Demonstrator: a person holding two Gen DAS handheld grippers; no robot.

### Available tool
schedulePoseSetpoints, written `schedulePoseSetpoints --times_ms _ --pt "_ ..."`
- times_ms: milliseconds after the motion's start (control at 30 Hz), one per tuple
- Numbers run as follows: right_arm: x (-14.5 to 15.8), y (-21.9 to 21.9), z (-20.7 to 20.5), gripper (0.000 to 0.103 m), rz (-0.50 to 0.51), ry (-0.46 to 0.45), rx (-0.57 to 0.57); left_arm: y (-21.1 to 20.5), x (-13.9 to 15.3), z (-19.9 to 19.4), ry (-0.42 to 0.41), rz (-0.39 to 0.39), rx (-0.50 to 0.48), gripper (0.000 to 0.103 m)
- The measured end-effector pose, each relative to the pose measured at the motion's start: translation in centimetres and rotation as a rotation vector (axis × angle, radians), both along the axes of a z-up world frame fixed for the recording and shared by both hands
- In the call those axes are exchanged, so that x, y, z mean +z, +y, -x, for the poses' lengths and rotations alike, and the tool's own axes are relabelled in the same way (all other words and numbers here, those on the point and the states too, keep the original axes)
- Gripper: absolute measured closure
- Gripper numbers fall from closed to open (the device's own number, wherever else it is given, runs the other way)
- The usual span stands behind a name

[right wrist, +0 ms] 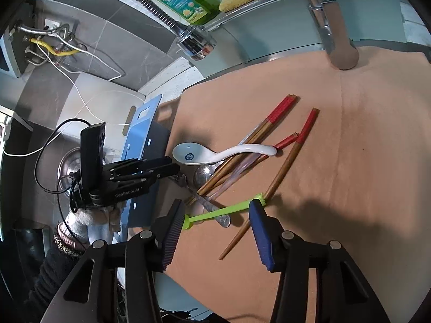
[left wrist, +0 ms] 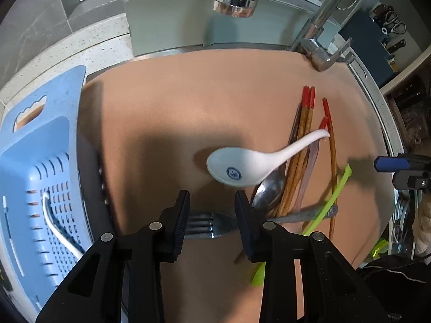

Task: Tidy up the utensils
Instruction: 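Move the left tool back over the utensil pile, then close the left tool on the second white ceramic spoon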

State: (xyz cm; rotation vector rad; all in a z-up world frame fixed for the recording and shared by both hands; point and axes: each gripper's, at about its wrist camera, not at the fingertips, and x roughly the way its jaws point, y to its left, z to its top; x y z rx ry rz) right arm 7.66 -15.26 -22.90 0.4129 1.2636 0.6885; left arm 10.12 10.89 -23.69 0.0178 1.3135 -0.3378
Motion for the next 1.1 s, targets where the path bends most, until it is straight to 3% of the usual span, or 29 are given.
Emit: schedulePoseSetpoints --times_ms 167,400,733,967,1100 --pt "-0.3 -0.1 -1.1 0.058 -0.007 0.016 -0.032 0.2 0.6 -0.7 0.01 0.086 0.02 0.07" --pt "-3.2 0.8 -4.1 0.058 -0.082 0.164 -0.082 -1.4 -0.1 -1.4 0.017 0.07 -0.005 0.07" --pt "-5.2 2.0 -6.0 0.065 -0.059 0.206 -0.11 -4.0 1.3 -0.4 -0.103 -0.14 -0.146 0.07" --pt "-4.8 3.3 -7.6 0.065 -0.036 0.18 -0.107 -5.2 1.3 -0.2 -0.108 -0.159 -0.258 0.07" --pt "-5.0 4.2 -8.9 0.065 -0.015 0.17 -0.099 -5.3 0.5 -0.7 -0.083 -0.177 -0.273 0.07"
